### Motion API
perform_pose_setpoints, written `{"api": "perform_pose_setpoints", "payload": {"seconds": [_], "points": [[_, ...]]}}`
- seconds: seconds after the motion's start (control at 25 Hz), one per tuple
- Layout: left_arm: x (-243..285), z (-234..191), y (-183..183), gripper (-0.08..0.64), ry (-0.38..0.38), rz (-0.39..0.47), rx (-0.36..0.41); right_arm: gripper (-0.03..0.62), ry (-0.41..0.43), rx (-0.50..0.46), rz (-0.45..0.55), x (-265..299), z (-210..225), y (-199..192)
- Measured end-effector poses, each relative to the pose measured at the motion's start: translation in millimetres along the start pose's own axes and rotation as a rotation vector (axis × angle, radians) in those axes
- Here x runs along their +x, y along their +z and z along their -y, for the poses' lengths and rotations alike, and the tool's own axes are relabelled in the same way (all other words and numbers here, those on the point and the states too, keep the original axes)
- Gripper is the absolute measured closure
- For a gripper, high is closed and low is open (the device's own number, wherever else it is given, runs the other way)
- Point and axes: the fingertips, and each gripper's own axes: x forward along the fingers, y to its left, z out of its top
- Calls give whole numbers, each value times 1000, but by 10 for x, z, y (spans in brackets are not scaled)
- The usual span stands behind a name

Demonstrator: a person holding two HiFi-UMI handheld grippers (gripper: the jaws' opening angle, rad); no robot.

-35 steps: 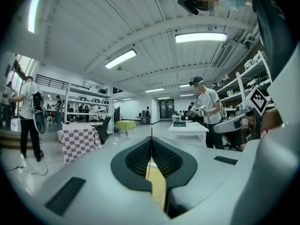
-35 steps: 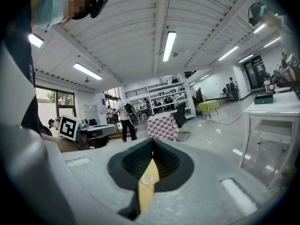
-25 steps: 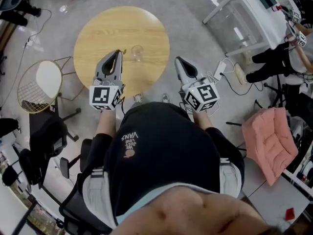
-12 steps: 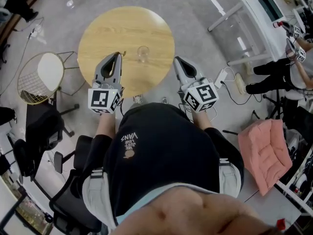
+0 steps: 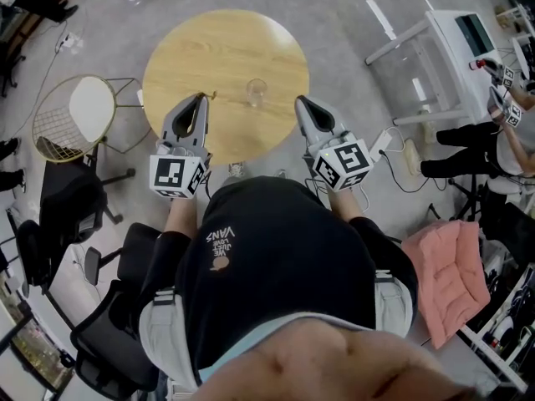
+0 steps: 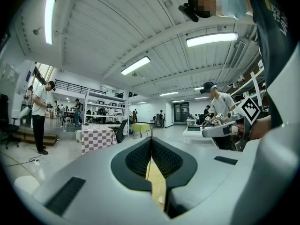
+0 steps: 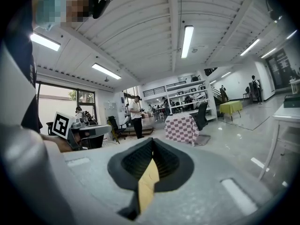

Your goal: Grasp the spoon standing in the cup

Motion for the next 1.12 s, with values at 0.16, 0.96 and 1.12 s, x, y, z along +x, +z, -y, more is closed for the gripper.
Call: {"api": "perform_pose_setpoints", "payload": {"seconds": [0.16, 0.96, 1.12], "points": [[-69, -29, 4, 546, 17, -4, -6, 595, 24, -6, -1, 74, -39, 28], [-187, -114, -15, 546, 55, -17, -12, 595, 89, -11, 2, 396, -102, 65], [-202, -115, -35, 546, 59, -17, -19, 595, 98, -17, -7, 437, -134, 51]]}}
